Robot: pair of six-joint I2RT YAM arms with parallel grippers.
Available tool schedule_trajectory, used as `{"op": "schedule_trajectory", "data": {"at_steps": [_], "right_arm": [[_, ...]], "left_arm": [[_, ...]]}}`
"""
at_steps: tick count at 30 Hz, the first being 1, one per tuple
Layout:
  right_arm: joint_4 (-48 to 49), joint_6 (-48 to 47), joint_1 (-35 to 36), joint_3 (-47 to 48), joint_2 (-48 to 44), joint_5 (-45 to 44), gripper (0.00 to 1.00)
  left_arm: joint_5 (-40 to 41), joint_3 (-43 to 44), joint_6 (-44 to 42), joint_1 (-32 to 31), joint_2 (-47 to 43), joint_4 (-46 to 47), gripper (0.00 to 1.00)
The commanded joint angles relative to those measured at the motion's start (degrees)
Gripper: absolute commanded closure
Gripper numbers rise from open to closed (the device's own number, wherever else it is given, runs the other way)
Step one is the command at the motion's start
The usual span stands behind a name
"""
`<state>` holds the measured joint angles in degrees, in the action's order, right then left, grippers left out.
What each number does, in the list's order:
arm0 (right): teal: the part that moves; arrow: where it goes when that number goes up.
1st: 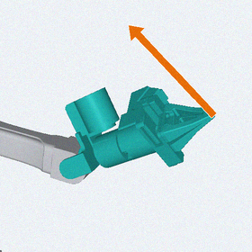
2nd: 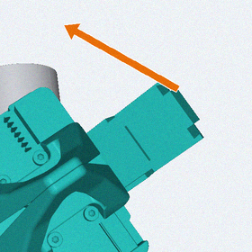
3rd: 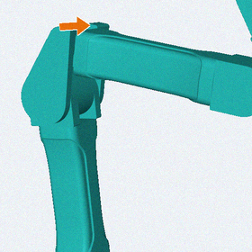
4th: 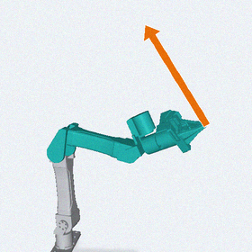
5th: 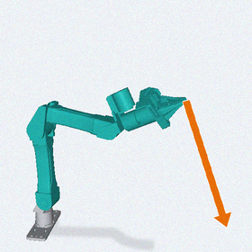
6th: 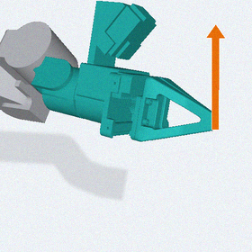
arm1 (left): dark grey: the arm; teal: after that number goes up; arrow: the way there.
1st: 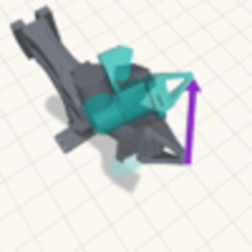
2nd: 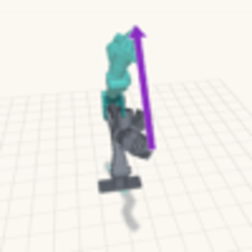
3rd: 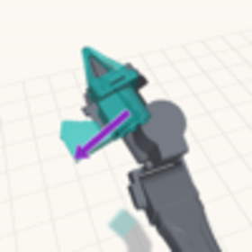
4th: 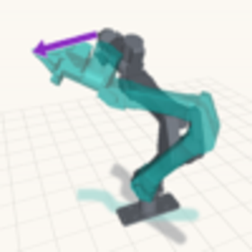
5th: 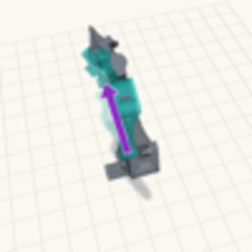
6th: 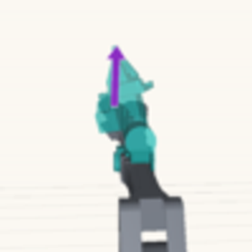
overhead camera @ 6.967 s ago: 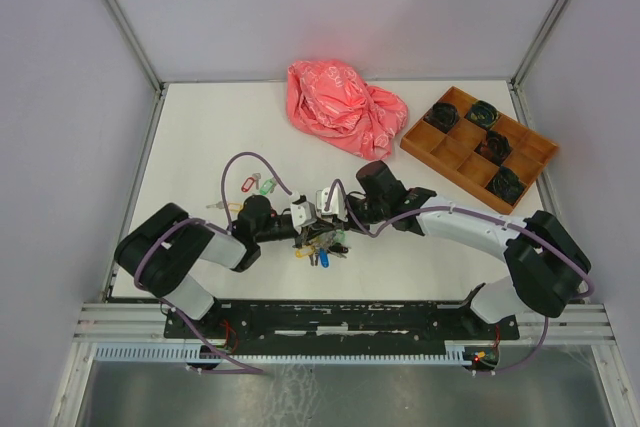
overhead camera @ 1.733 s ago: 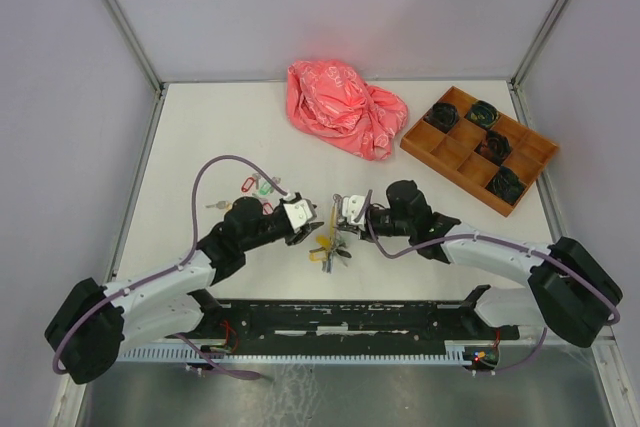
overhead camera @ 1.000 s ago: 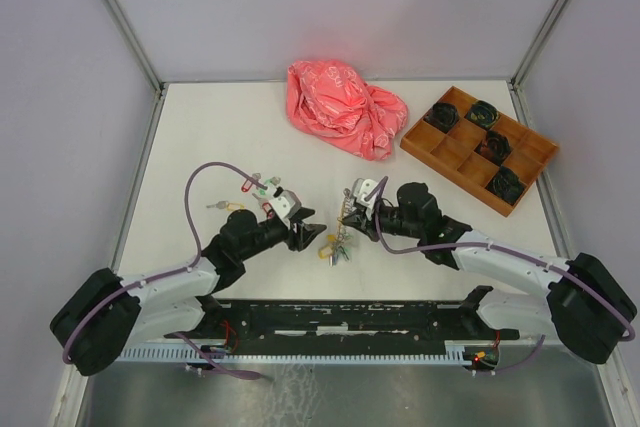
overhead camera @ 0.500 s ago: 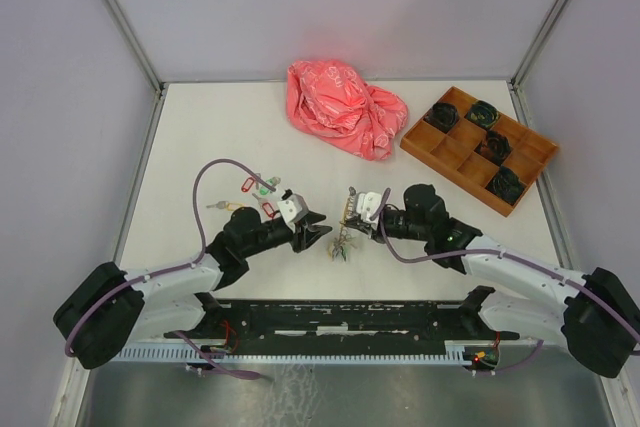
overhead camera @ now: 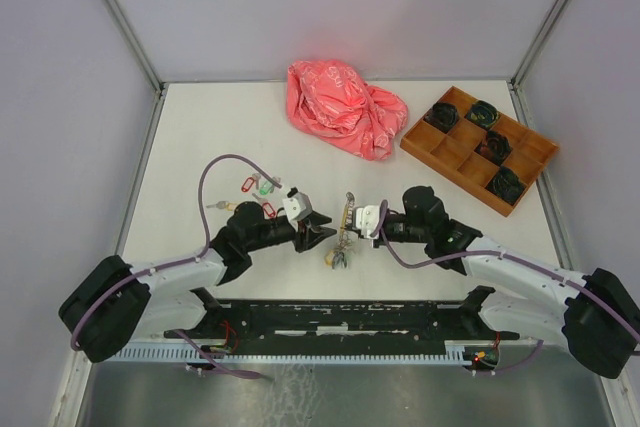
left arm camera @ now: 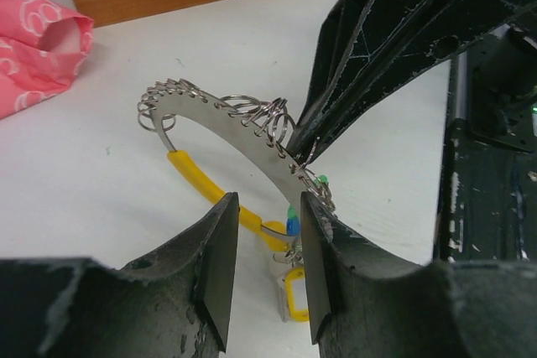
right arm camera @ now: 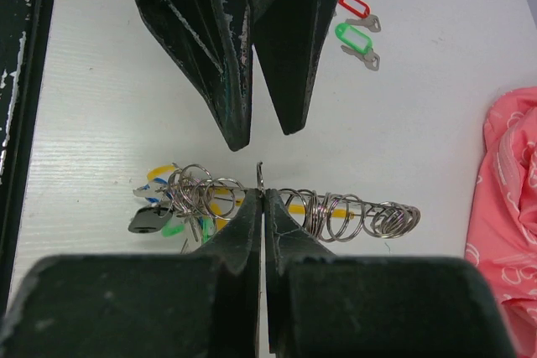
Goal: Put the keys on the keyring
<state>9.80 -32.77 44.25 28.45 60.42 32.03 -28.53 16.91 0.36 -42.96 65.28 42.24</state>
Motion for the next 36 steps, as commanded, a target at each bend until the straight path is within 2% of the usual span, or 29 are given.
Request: {"op": "schedule_trajectory", "data": {"at_steps": [1, 6, 11, 15, 23, 36], "right_arm": [[6.4, 5.6, 0.5, 0.5, -0.9, -4.5, 1.0], [10.4, 14.8, 2.3, -0.1, -1.3, -13.0, 0.99], [11.0, 19.3, 5.1, -0.1, -2.4, -21.4, 0.99], [12.8, 21.4, 7.8, -0.8, -2.7, -26.4, 0.99], [17.3, 22.4, 10.0, -3.5, -2.7, -30.9, 0.99], [19.6, 24.5, 10.4, -4.5, -3.6, -33.3, 0.99]], "left_arm": [[9.1, -1.8, -3.3, -2.1, -2.7, 4.3, 0.57], [26.0, -5.7, -7.3, -8.7, -2.8, 14.1, 0.54], [35.7, -5.4, -14.2, -15.6, 2.2, 22.3, 0.55], [42.2, -6.7, -17.0, -19.0, 7.3, 34.8, 0.61], [45.7, -8.3, -21.9, -20.9, 14.2, 47.7, 0.65], [40.8, -6.9, -20.6, -21.1, 12.9, 40.6, 0.68]]}}
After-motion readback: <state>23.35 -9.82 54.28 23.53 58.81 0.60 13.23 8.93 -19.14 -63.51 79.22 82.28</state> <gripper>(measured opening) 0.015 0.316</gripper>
